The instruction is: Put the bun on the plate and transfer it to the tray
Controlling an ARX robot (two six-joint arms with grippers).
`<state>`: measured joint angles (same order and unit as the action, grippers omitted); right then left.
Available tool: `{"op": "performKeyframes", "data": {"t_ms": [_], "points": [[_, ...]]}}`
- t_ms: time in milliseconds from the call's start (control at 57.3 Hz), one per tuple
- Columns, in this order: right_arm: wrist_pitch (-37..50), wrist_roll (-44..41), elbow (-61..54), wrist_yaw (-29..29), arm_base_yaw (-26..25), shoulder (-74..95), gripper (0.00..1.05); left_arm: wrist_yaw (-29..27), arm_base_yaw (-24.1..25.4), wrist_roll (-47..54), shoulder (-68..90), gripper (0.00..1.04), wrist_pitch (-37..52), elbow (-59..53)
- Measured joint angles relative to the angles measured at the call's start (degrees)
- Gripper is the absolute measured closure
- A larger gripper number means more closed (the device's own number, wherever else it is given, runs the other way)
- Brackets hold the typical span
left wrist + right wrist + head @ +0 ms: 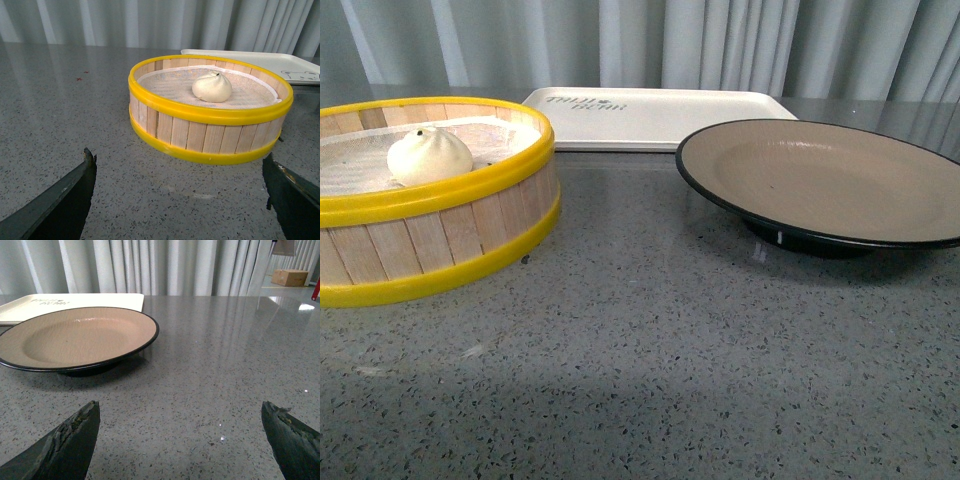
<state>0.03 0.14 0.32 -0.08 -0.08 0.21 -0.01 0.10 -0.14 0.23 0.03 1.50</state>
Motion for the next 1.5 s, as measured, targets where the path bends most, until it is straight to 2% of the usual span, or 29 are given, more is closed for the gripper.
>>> {"op": "performKeyframes", "data": {"t_ms": [855, 890, 977, 1029, 1099, 1169, 1274, 1361, 1500], "points": [[0.0, 0.0, 0.0, 0.0, 0.0, 0.0, 0.08, 0.0, 0.0, 0.0, 0.0, 0.07, 0.0, 0.0], [0.0, 0.0, 0.0, 0.0, 0.0, 0.0, 0.08, 1.9, 0.6, -0.8, 1.4, 0.07, -2.3, 0.7], [0.0, 0.0, 0.0, 0.0, 0.0, 0.0, 0.08, 11.0, 3.1, -5.8, 11.6, 0.07, -18.9, 8.2], [0.0, 0.0, 0.0, -0.1, 0.0, 0.0, 0.08, 12.7, 4.5, -7.9, 17.5, 0.07, -24.9, 12.1], [0.0, 0.0, 0.0, 0.0, 0.0, 0.0, 0.08, 15.1, 7.3, -10.1, 21.7, 0.07, -25.4, 16.5], [0.0, 0.0, 0.0, 0.0, 0.0, 0.0, 0.08, 14.3, 7.9, -11.3, 24.2, 0.07, -22.3, 21.6], [0.0, 0.0, 0.0, 0.0, 0.0, 0.0, 0.08, 11.2, 5.0, -12.0, 28.4, 0.07, -18.3, 25.9], [0.0, 0.0, 0.0, 0.0, 0.0, 0.0, 0.08, 4.8, -2.3, -12.0, 36.3, 0.07, -13.0, 30.9], [0.0, 0.0, 0.0, 0.0, 0.0, 0.0, 0.08, -1.7, -12.5, -10.5, 47.6, 0.07, -7.9, 38.4]]}}
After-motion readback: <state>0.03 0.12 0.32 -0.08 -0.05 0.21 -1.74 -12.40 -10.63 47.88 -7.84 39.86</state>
